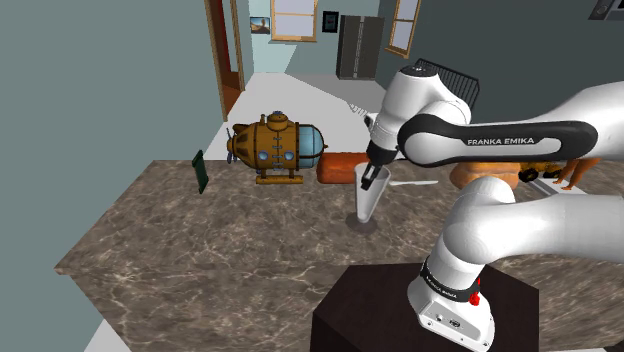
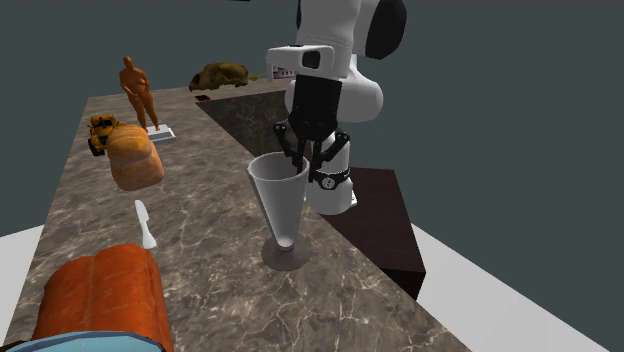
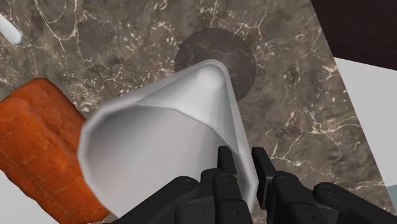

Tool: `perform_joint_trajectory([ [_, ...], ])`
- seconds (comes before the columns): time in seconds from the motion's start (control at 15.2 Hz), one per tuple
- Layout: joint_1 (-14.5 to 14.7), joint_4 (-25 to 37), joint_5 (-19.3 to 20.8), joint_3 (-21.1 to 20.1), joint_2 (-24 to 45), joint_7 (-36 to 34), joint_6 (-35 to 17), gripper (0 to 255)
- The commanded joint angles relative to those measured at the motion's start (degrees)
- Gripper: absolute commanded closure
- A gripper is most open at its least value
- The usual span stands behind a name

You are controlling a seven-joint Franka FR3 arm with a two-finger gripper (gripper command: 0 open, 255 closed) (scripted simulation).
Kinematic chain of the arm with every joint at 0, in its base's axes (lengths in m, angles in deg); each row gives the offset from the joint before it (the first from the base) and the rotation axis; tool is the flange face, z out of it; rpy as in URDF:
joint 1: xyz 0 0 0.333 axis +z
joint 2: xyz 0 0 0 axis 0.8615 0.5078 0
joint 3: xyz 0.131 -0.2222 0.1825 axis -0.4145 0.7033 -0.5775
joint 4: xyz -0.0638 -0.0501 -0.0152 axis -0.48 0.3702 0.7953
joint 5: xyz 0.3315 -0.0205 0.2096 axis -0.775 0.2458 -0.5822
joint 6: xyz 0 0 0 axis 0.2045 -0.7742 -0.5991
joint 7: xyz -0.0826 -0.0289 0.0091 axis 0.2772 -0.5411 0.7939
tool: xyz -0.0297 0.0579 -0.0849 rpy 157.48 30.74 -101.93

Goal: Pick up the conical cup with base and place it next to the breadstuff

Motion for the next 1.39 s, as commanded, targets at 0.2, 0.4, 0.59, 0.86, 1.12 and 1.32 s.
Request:
perform_joint_trajectory([
  [0.2, 0.05, 3.65, -0.18, 0.05, -0.35, 0.50, 3.97, 255],
  [0.4, 0.09, 5.98, -0.32, 0.03, -0.27, 0.74, 6.22, 255],
  [0.59, 0.11, 8.37, -0.43, 0.00, -0.04, 0.97, 8.37, 255],
  [0.86, 0.12, 11.63, -0.57, -0.05, 0.47, 1.26, 11.11, 255],
  [1.12, 0.12, 14.99, -0.68, -0.09, 1.20, 1.55, 13.73, 255],
  [1.32, 0.11, 17.57, -0.76, -0.12, 1.85, 1.76, 15.64, 255],
])
